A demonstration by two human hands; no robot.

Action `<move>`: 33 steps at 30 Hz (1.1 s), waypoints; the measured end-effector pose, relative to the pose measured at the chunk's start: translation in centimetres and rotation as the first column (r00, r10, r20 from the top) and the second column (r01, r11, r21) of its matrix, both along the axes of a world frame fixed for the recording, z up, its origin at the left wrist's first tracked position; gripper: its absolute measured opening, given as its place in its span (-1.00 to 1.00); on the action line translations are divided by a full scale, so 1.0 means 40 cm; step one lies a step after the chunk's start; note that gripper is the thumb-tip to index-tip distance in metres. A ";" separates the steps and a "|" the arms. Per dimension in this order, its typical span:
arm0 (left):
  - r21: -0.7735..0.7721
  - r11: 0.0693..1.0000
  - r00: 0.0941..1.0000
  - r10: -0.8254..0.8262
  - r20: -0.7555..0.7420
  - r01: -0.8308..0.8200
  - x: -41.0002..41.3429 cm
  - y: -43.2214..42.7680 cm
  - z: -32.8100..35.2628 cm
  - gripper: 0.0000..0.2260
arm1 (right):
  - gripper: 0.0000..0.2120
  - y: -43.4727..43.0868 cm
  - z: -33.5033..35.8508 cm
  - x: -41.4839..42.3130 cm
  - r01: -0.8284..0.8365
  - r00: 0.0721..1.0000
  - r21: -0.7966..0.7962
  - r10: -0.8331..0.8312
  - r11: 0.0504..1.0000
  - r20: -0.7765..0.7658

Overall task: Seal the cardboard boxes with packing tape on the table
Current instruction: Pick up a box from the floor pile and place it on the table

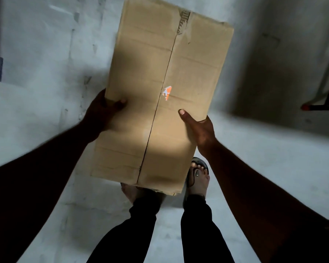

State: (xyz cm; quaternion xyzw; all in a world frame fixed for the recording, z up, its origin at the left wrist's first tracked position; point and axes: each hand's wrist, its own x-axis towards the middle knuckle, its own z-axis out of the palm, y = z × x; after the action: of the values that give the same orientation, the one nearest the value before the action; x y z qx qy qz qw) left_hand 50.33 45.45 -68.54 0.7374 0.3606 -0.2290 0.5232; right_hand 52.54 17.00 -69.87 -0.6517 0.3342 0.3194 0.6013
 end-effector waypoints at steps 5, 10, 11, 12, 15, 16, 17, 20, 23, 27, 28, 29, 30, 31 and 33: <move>-0.008 1.000 0.999 0.028 0.041 -0.028 -0.004 -0.028 0.152 -0.67 | -0.51 -0.040 0.121 0.021 -0.049 0.998 0.024 0.048 0.999 0.028; 0.007 1.000 0.997 0.025 0.070 -0.026 0.004 -0.075 0.384 -0.61 | -0.54 -0.090 0.354 0.077 -0.176 0.967 -0.008 0.174 0.984 0.184; 0.009 1.000 0.996 0.018 0.084 -0.019 0.003 -0.084 0.440 -0.55 | -0.55 -0.106 0.416 0.091 -0.188 0.963 0.006 0.183 0.982 0.200; -0.001 1.000 0.996 0.014 0.089 -0.013 0.003 -0.094 0.489 -0.50 | -0.55 -0.118 0.469 0.102 -0.202 0.960 0.012 0.195 0.979 0.202; -0.012 1.000 0.991 0.021 0.134 -0.019 0.006 -0.120 0.650 -0.44 | -0.64 -0.163 0.642 0.132 -0.202 0.960 0.017 0.194 0.979 0.200; -0.009 1.000 0.988 0.018 0.152 -0.016 0.017 -0.134 0.726 -0.42 | -0.67 -0.184 0.715 0.146 -0.191 0.960 0.004 0.186 0.982 0.209; -0.009 1.000 0.988 0.013 0.156 -0.012 0.020 -0.144 0.778 -0.40 | -0.66 -0.197 0.774 0.152 -0.181 0.961 -0.006 0.178 0.983 0.213; 0.030 0.999 0.983 0.009 0.185 -0.015 0.037 -0.190 0.964 -0.32 | -0.71 -0.246 0.956 0.167 -0.138 0.965 -0.017 0.138 0.990 0.224; 0.100 0.995 0.972 -0.013 0.234 -0.011 0.043 -0.236 1.136 -0.47 | -0.78 -0.280 1.120 0.175 -0.115 0.960 -0.022 0.116 0.993 0.254; 0.121 0.992 0.960 -0.008 0.279 -0.027 0.030 -0.298 1.341 -0.53 | -0.67 -0.328 1.314 0.175 -0.109 0.944 -0.013 0.107 0.994 0.313; 0.119 0.992 0.957 0.000 0.289 -0.036 0.030 -0.312 1.381 -0.53 | -0.69 -0.338 1.348 0.178 -0.102 0.940 0.003 0.096 0.995 0.327; 0.114 0.993 0.953 0.008 0.301 -0.044 0.024 -0.330 1.427 -0.54 | -0.73 -0.356 1.397 0.178 -0.100 0.934 0.013 0.089 0.995 0.346; 0.105 0.993 0.952 0.021 0.306 -0.055 0.020 -0.345 1.458 -0.55 | -0.79 -0.369 1.433 0.178 -0.112 0.930 0.024 0.096 0.993 0.356; 0.098 0.993 0.947 0.034 0.319 -0.069 0.015 -0.364 1.494 -0.56 | -0.84 -0.388 1.480 0.175 -0.127 0.921 0.030 0.106 0.991 0.376; 0.087 0.994 0.943 0.036 0.332 -0.069 0.007 -0.389 1.547 -0.58 | -0.77 -0.412 1.535 0.175 -0.140 0.910 0.044 0.111 0.989 0.400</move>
State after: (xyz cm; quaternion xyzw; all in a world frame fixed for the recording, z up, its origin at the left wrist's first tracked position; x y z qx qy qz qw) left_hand 50.63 29.87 -6.67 0.7801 0.2982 -0.0705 0.5455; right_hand 59.55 0.51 -8.45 -0.7011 0.1512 0.2303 0.6577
